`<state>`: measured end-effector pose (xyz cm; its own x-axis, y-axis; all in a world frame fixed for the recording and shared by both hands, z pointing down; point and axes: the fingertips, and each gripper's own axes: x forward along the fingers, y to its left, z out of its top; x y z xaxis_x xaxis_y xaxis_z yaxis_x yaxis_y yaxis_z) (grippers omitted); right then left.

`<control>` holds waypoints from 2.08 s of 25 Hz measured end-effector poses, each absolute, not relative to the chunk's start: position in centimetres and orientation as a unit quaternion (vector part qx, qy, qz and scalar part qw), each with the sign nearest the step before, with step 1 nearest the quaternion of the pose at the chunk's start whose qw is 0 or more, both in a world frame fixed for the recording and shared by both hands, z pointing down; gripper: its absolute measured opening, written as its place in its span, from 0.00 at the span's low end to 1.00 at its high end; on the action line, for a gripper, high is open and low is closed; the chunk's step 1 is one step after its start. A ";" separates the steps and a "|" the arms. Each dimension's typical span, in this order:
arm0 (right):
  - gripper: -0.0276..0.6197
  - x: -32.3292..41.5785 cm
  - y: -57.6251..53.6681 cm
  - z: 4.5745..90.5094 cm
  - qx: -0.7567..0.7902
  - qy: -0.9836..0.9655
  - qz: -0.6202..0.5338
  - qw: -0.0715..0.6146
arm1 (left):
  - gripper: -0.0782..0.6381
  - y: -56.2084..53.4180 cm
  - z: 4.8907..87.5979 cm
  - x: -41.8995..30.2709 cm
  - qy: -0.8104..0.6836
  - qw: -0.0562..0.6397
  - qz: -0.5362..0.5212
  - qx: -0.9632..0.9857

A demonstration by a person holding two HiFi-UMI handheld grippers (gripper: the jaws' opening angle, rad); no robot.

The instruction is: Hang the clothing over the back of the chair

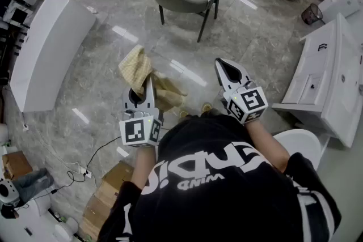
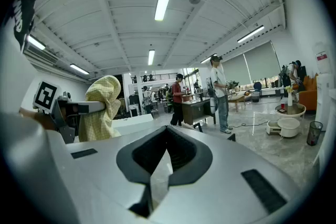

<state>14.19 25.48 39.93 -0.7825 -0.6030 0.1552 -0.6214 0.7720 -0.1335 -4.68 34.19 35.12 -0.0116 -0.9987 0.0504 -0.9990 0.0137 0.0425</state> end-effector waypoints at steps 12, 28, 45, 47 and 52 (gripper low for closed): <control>0.06 12.9 26.0 40.0 0.345 -0.933 0.099 0.035 | 0.20 33.2 35.4 -5.6 -0.687 0.036 -0.003 0.726; 0.06 10.8 22.5 42.0 0.376 -0.920 0.101 0.035 | 0.20 27.8 36.0 -9.6 -0.666 0.016 0.008 0.746; 0.06 5.1 4.3 41.1 0.350 -0.931 0.102 0.033 | 0.20 11.3 34.9 -14.7 -0.683 0.018 0.008 0.730; 0.06 4.8 2.1 40.8 0.345 -0.932 0.102 0.034 | 0.20 9.4 34.8 -15.0 -0.687 0.021 0.010 0.726; 0.06 4.1 -3.4 40.3 0.328 -0.938 0.106 0.039 | 0.20 4.7 34.6 -15.7 -0.701 0.025 0.016 0.713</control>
<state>4.09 -3.39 40.33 -0.7811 -0.6076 0.1438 -0.6244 0.7616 -0.1735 -15.65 4.70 34.60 0.0173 -0.9982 0.0582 -0.9998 -0.0165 0.0139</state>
